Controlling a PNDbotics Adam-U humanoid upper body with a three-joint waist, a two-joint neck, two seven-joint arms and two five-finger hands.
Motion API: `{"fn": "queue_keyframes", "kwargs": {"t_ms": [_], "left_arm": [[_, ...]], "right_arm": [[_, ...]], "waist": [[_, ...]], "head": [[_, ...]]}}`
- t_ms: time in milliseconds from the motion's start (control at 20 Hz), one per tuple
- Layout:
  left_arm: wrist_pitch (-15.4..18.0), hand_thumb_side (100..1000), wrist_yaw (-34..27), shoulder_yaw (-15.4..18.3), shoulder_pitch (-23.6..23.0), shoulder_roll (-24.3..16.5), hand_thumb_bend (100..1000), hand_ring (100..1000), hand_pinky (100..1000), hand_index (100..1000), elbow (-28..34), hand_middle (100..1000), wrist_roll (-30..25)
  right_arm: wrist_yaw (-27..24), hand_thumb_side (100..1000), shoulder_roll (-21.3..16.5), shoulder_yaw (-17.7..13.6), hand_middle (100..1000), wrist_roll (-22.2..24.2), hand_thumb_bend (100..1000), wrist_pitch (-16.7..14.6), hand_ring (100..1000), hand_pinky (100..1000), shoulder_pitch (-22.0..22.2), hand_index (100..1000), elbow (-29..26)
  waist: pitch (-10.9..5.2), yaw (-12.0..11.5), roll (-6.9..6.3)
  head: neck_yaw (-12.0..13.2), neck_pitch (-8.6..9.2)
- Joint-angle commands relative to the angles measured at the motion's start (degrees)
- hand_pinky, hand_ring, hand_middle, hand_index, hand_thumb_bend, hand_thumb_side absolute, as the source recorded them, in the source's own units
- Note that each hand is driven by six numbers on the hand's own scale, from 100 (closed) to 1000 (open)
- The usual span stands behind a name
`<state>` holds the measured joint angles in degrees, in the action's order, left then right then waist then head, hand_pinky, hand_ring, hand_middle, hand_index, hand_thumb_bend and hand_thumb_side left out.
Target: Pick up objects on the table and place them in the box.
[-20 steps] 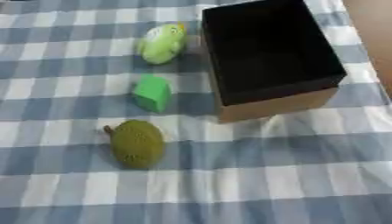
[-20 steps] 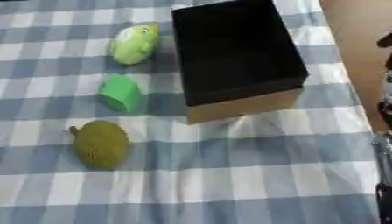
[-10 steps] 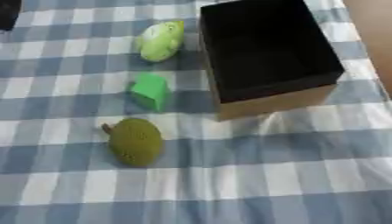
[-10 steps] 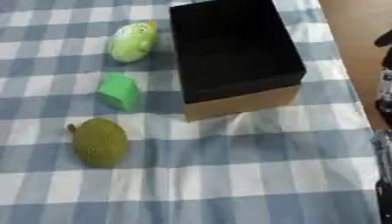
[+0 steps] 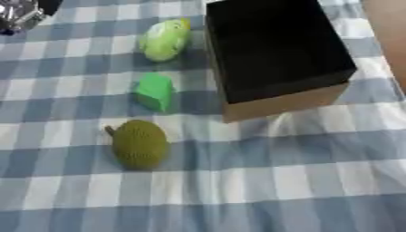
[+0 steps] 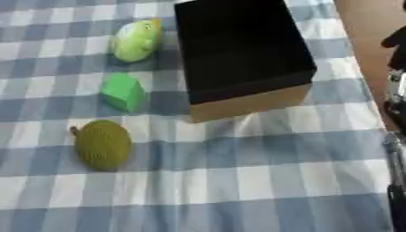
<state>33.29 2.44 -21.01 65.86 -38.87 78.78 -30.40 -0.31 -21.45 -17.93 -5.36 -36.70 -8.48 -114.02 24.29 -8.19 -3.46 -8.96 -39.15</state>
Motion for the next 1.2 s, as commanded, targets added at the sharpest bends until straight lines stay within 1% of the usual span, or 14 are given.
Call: {"fn": "queue_keyframes", "kwargs": {"t_ms": [50, 300, 550, 600, 650, 800, 850, 900, 1000, 1100, 1200], "left_arm": [[10.90, 545, 2.57, -0.75, 2.87, 0.32, 100, 834, 853, 913, -3.57, 800, -11.41], [14.40, 521, 6.91, -0.51, 4.98, 2.75, 101, 833, 853, 913, -7.93, 758, -15.33], [16.85, 490, 11.76, -1.49, 6.01, 4.35, 173, 837, 857, 913, -10.31, 761, -15.46], [17.20, 485, 12.60, -1.76, 6.12, 4.56, 204, 841, 861, 912, -10.64, 764, -15.25], [17.57, 478, 13.30, -2.11, 6.20, 4.75, 214, 847, 868, 914, -10.93, 767, -15.06], [18.45, 459, 14.42, -3.15, 6.34, 5.00, 282, 855, 886, 907, -11.33, 764, -14.75], [18.57, 465, 14.81, -3.53, 6.37, 5.02, 304, 858, 892, 905, -11.07, 762, -14.73], [18.63, 478, 15.27, -3.90, 6.38, 4.98, 347, 862, 899, 902, -10.67, 761, -14.70], [18.65, 501, 16.55, -4.39, 6.36, 4.80, 434, 869, 913, 892, -9.79, 753, -14.61], [18.11, 490, 18.22, -4.68, 6.44, 4.49, 507, 871, 925, 884, -9.15, 747, -14.75], [17.26, 469, 20.10, -5.21, 6.46, 4.41, 533, 872, 927, 885, -8.69, 749, -14.74]], "right_arm": [[0.36, 470, -1.45, -0.05, 427, 0.31, 100, -0.03, 1000, 937, 0.06, 945, -0.58], [0.36, 470, -1.40, 0.06, 424, 0.53, 100, 0.19, 1000, 938, 0.18, 946, -0.58], [0.34, 470, -1.30, 0.19, 423, 0.82, 100, 0.27, 1000, 939, 0.26, 947, -0.58], [0.33, 470, -1.29, 0.21, 422, 0.86, 100, 0.28, 1000, 939, 0.27, 947, -0.58], [0.34, 470, -1.28, 0.24, 421, 0.93, 100, 0.30, 1000, 939, 0.29, 947, -0.58], [0.34, 470, -1.24, 0.30, 420, 1.11, 100, 0.39, 1000, 940, 0.31, 948, -0.58], [0.34, 470, -1.24, 0.33, 420, 1.16, 100, 0.41, 1000, 940, 0.29, 948, -0.58], [0.32, 470, -1.23, 0.37, 420, 1.22, 100, 0.40, 1000, 940, 0.27, 948, -0.58], [0.29, 470, -1.22, 0.40, 419, 1.31, 100, 0.40, 1000, 940, 0.26, 948, -0.58], [0.26, 470, -1.23, 0.43, 419, 1.38, 100, 0.42, 1000, 940, 0.26, 948, -0.58], [0.21, 470, -1.24, 0.52, 418, 1.51, 100, 0.40, 1000, 940, 0.23, 948, -0.58]], "waist": [[-2.04, -0.12, -0.76], [-2.13, -0.17, -0.81], [-2.17, -0.12, -0.81], [-2.17, -0.10, -0.82], [-2.17, -0.08, -0.83], [-2.15, -0.03, -0.87], [-2.13, 0.00, -0.88], [-2.11, 0.03, -0.89], [-2.09, 0.07, -0.90], [-2.07, 0.09, -0.91], [-2.05, 0.13, -0.91]], "head": [[0.03, -0.22], [0.01, -0.37], [0.12, -0.47], [0.14, -0.47], [0.15, -0.45], [0.15, -0.38], [0.12, -0.37], [0.08, -0.34], [0.03, -0.26], [0.03, -0.21], [0.08, -0.13]]}}
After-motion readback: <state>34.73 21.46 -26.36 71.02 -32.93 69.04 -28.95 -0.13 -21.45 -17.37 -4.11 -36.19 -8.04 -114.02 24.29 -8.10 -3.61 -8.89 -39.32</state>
